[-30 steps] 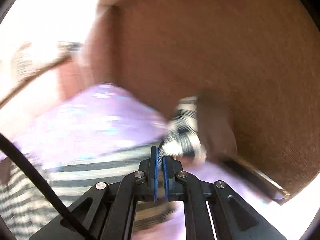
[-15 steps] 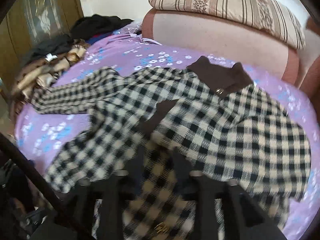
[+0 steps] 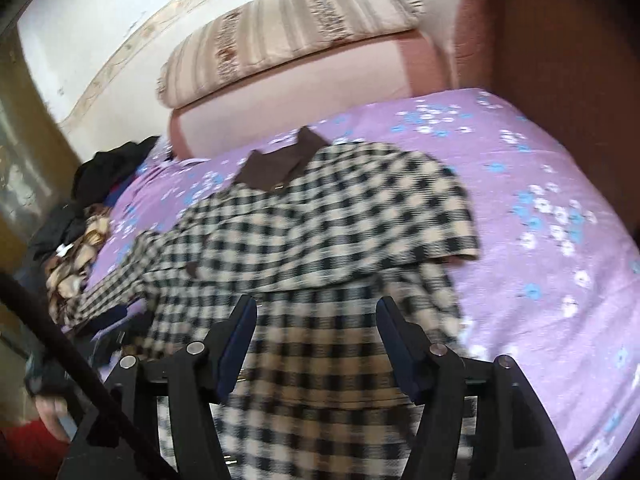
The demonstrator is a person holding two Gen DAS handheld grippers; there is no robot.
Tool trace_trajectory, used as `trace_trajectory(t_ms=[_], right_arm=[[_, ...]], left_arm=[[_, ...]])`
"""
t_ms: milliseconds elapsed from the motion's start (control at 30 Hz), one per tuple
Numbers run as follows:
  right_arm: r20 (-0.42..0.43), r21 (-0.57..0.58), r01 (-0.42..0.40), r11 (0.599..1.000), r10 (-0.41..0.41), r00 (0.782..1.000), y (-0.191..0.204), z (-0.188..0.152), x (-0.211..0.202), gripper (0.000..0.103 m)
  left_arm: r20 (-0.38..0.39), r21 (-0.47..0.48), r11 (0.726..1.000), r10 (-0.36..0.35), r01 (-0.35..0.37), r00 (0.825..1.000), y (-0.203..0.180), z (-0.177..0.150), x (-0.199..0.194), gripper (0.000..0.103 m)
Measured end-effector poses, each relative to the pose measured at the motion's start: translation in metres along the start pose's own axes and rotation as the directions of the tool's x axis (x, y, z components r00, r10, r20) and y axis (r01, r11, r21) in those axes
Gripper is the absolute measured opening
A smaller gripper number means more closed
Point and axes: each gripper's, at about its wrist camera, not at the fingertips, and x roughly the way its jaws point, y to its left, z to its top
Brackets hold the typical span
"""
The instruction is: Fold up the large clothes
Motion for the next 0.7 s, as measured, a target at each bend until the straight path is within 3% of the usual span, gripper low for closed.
trace_trajectory(t_ms=[67, 100, 167, 267, 300, 400, 567, 633, 700], right_arm=[[0.011, 0.001, 0.032, 0.999, -0.032, 0.999, -0.01, 0.0, 0.001, 0.067], [0.018, 0.005, 0.061, 0.998, -0.061, 0.998, -0.017, 0.0, 0.002, 0.067], [0.02, 0.022, 0.098, 0.995, -0.099, 0.995, -0.029, 0.0, 0.004, 0.067], [0.023, 0.065, 0.164, 0.984, -0.166, 0.986, -0.048, 0.004, 0.009, 0.067], [0.023, 0.076, 0.181, 0.981, -0.183, 0.983, -0.053, 0.005, 0.01, 0.067], [0.031, 0.112, 0.205, 0.972, -0.21, 0.977, -0.065, 0.011, 0.011, 0.067], [0.05, 0.14, 0.193, 0.971, -0.202, 0.978, -0.069, 0.018, 0.011, 0.067], [0.051, 0.133, 0.197, 0.971, -0.205, 0.977, -0.067, 0.02, 0.014, 0.067], [0.049, 0.122, 0.201, 0.972, -0.208, 0.977, -0.062, 0.021, 0.018, 0.067]], left_arm=[[-0.047, -0.072, 0.997, -0.034, 0.03, 0.998, 0.005, 0.019, 0.03, 0.102], [-0.057, -0.102, 0.994, -0.041, 0.035, 0.998, 0.007, 0.025, 0.04, 0.096], [-0.092, -0.163, 0.986, -0.053, 0.037, 0.994, 0.01, 0.038, 0.06, 0.07], [-0.113, -0.152, 0.988, -0.019, 0.002, 0.993, 0.004, 0.05, 0.07, 0.015], [-0.14, -0.145, 0.989, -0.056, 0.036, 0.989, 0.001, 0.056, 0.069, 0.011], [-0.057, -0.122, 0.992, -0.036, 0.029, 0.998, 0.005, 0.07, 0.04, 0.011], [0.071, -0.117, 0.989, 0.096, -0.087, 0.993, 0.042, 0.082, -0.005, 0.011], [0.059, -0.131, 0.982, 0.145, -0.137, 0.988, 0.061, 0.079, -0.004, 0.012], [-0.002, -0.149, 0.979, 0.138, -0.137, 0.99, 0.075, 0.073, 0.009, 0.013]])
